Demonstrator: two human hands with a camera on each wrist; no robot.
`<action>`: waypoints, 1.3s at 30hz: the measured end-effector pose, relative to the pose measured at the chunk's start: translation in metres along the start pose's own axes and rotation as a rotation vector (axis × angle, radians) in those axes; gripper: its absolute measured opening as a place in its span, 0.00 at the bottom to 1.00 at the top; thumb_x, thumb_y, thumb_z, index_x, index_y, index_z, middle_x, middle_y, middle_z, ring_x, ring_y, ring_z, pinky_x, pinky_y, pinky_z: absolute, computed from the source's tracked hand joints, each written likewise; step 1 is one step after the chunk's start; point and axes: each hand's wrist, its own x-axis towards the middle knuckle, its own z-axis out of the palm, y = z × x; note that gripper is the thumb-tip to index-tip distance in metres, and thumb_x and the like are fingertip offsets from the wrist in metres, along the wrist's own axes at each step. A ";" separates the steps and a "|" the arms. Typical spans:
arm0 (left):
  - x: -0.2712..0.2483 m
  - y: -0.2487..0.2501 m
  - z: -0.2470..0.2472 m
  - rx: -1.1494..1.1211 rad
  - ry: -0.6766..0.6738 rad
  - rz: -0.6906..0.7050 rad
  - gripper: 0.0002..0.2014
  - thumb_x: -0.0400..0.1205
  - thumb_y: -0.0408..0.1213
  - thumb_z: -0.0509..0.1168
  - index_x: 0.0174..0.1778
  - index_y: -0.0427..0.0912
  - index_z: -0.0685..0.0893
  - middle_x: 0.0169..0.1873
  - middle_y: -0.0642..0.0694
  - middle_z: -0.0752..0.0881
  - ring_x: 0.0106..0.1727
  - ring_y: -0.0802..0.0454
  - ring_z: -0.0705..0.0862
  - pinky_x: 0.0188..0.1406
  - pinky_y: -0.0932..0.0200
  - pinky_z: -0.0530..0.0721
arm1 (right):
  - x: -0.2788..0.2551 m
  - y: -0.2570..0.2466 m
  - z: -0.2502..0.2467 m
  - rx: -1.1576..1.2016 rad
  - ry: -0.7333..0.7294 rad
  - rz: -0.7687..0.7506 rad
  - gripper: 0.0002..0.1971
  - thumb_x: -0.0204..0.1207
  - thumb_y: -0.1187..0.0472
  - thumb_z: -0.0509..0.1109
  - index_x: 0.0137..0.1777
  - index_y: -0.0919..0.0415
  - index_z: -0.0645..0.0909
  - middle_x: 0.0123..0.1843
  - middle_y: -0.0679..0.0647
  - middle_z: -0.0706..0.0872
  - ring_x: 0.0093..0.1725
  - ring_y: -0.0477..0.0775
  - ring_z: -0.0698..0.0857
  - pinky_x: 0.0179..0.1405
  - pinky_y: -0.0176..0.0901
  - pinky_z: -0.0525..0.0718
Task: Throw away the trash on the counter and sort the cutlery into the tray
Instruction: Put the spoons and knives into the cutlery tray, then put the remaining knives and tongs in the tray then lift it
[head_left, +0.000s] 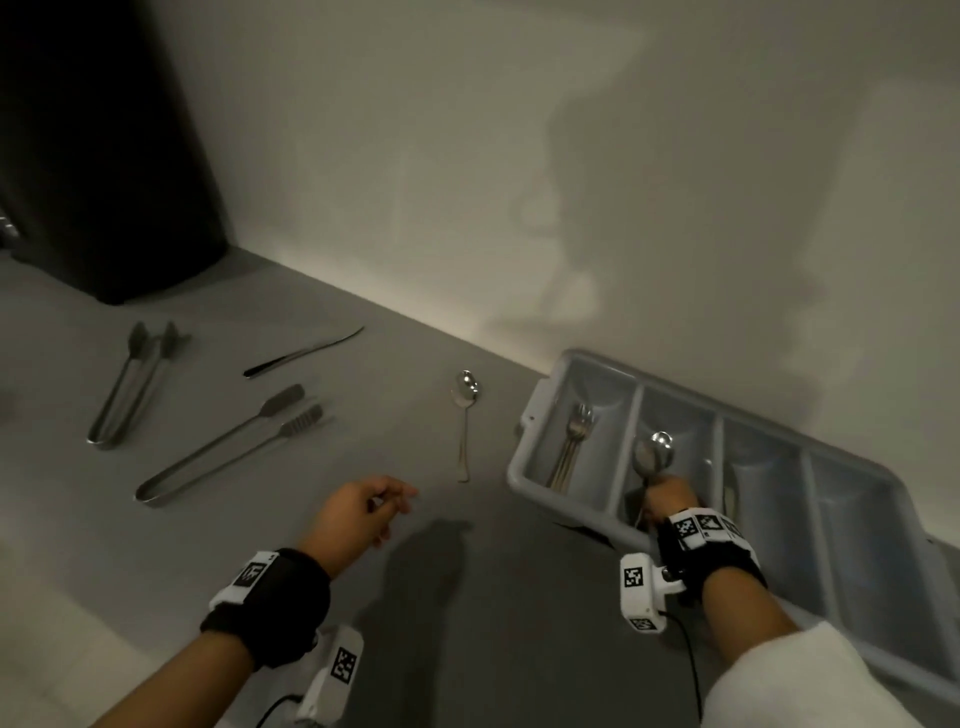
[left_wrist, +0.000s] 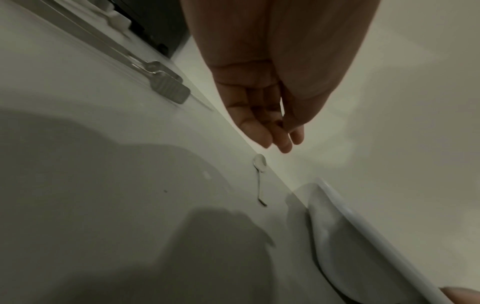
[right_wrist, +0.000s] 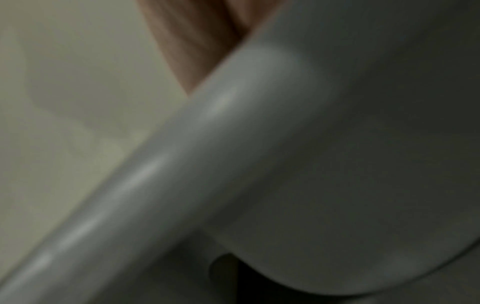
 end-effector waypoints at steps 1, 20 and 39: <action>-0.002 -0.005 -0.005 0.004 0.004 -0.011 0.17 0.81 0.26 0.57 0.41 0.54 0.82 0.37 0.51 0.85 0.21 0.63 0.80 0.22 0.70 0.80 | 0.001 0.000 0.002 0.010 0.010 -0.014 0.12 0.71 0.72 0.66 0.54 0.76 0.81 0.57 0.72 0.85 0.57 0.67 0.84 0.45 0.43 0.76; 0.030 -0.127 -0.172 0.417 0.352 -0.216 0.21 0.70 0.32 0.73 0.60 0.37 0.81 0.61 0.31 0.78 0.62 0.32 0.78 0.69 0.40 0.75 | -0.084 -0.172 0.069 0.306 0.485 -0.594 0.12 0.72 0.73 0.66 0.55 0.68 0.81 0.58 0.67 0.81 0.58 0.66 0.80 0.61 0.48 0.75; 0.025 -0.142 -0.174 0.399 0.267 -0.274 0.26 0.77 0.45 0.67 0.68 0.37 0.73 0.63 0.34 0.77 0.65 0.35 0.75 0.69 0.42 0.74 | -0.050 -0.218 0.170 -0.016 0.122 -0.185 0.15 0.78 0.67 0.58 0.63 0.66 0.75 0.62 0.65 0.81 0.62 0.66 0.80 0.61 0.49 0.77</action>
